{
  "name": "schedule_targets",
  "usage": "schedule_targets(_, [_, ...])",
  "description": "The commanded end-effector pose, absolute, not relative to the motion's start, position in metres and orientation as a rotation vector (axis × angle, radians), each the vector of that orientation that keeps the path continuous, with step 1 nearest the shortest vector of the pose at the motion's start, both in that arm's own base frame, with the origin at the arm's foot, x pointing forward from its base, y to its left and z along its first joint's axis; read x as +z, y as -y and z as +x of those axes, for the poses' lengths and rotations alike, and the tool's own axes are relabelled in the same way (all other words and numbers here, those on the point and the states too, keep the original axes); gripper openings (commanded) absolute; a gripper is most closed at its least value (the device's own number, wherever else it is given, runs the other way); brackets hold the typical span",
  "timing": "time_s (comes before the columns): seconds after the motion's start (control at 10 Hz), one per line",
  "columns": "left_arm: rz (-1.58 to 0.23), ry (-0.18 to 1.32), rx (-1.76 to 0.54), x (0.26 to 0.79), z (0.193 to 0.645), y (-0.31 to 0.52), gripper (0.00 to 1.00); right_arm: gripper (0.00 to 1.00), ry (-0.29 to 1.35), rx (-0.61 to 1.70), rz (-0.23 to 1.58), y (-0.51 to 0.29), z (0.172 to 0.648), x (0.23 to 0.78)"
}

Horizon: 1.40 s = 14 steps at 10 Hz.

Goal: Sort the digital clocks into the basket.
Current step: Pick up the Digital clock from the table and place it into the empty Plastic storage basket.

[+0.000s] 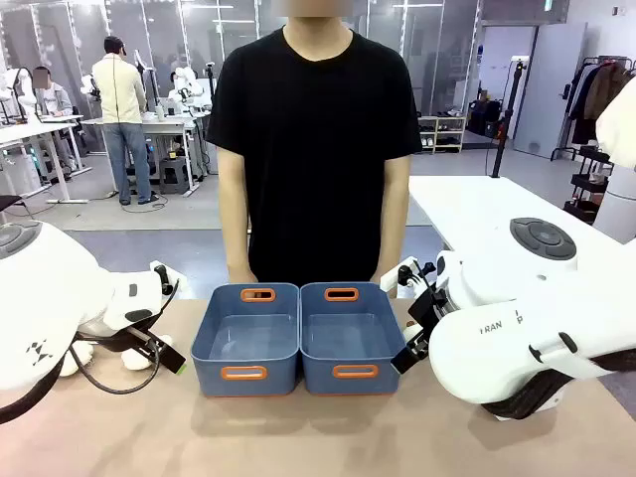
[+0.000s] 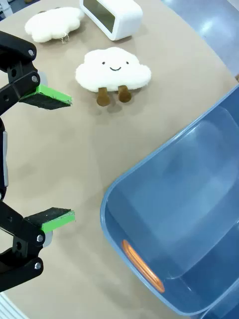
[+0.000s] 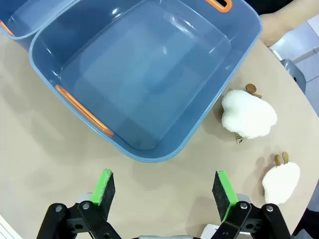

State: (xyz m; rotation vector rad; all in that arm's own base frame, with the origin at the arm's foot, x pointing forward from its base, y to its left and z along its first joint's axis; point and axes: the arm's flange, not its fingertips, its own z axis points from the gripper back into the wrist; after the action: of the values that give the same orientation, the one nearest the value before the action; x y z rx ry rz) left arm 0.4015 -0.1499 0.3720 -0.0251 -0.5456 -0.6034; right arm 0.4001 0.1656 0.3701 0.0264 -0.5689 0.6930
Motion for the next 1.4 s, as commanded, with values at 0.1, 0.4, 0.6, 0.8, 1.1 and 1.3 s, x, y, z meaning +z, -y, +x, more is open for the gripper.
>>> schedule_targets(0.1, [-0.025,0.546,-0.604,0.372,0.401,0.150,1.00,1.00,0.569,0.693,0.026,-0.166,0.400,0.370])
schedule_targets(0.4, [-0.025,0.546,-0.604,0.372,0.401,0.150,1.00,1.00,0.569,0.693,0.026,-0.166,0.400,0.370])
schedule_targets(0.6, [-0.025,0.546,-0.604,0.372,0.401,0.150,1.00,1.00,0.569,0.693,0.026,-0.166,0.400,0.370])
schedule_targets(0.8, [-0.025,0.546,-0.604,0.372,0.401,0.150,1.00,1.00,0.569,0.693,0.026,-0.166,0.400,0.370])
schedule_targets(1.1, [-0.025,0.546,-0.604,0.372,0.401,0.150,1.00,1.00,0.569,0.693,0.026,-0.166,0.400,0.370])
schedule_targets(1.3, [-0.164,0.460,-0.597,0.418,0.412,0.136,1.00,1.00,0.516,0.706,0.199,-0.147,0.407,0.422])
